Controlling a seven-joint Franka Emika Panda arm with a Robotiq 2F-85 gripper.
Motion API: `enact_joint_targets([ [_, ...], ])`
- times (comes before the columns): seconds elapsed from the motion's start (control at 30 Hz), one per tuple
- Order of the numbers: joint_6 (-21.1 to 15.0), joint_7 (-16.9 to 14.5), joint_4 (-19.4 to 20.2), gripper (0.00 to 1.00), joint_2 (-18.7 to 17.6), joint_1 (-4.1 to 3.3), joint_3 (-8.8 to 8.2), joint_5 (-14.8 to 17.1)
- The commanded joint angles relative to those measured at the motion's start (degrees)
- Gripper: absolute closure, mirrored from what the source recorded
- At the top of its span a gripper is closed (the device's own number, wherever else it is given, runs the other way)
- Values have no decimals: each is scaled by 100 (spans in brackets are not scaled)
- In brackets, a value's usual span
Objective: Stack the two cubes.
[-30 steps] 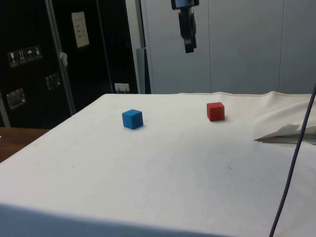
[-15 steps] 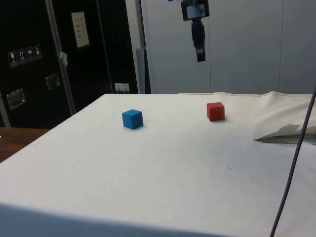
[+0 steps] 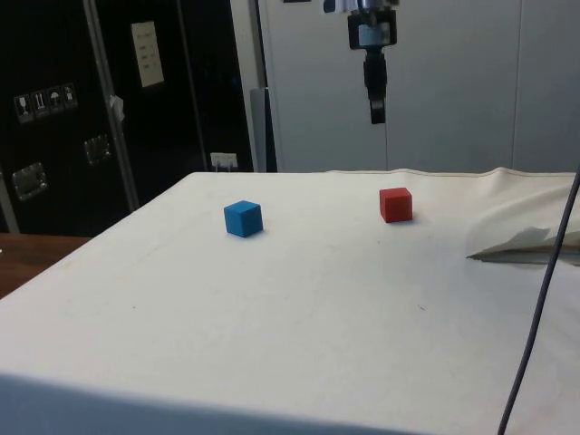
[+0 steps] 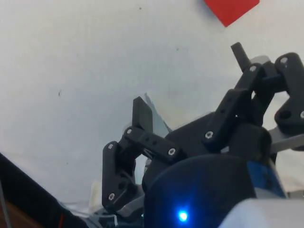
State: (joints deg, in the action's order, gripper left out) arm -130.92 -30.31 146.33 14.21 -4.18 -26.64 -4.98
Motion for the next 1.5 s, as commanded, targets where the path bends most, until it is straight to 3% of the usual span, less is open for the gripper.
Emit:
enact_joint_targets([
  [0.0, 0, 0, 0, 0, 0, 0, 0, 0],
  [0.3, -682, -481, 315, 0, 40, 17, -350, 0],
  [0.33, -602, -458, 275, 0, 6, 6, -344, 6],
  [0.57, -1129, -796, 539, 0, -6, 6, -533, 6],
  [0.6, -1049, -779, 516, 0, -6, 6, -527, 6],
  [0.87, -1593, -1112, 733, 0, -132, 11, -659, -11],
  [0.9, -1490, -1071, 705, 0, -126, 6, -647, 6],
  [0.97, -1707, -1203, 745, 0, -218, 6, -688, -23],
  [1.17, -1902, -1375, 745, 0, -413, 17, -716, -46],
  [1.2, -1799, -1364, 728, 0, -384, 6, -710, 6],
  [1.33, -2120, -1507, 785, 0, -596, 17, -739, -40],
  [1.47, -2194, -1570, 802, 0, -728, 6, -739, 6],
])
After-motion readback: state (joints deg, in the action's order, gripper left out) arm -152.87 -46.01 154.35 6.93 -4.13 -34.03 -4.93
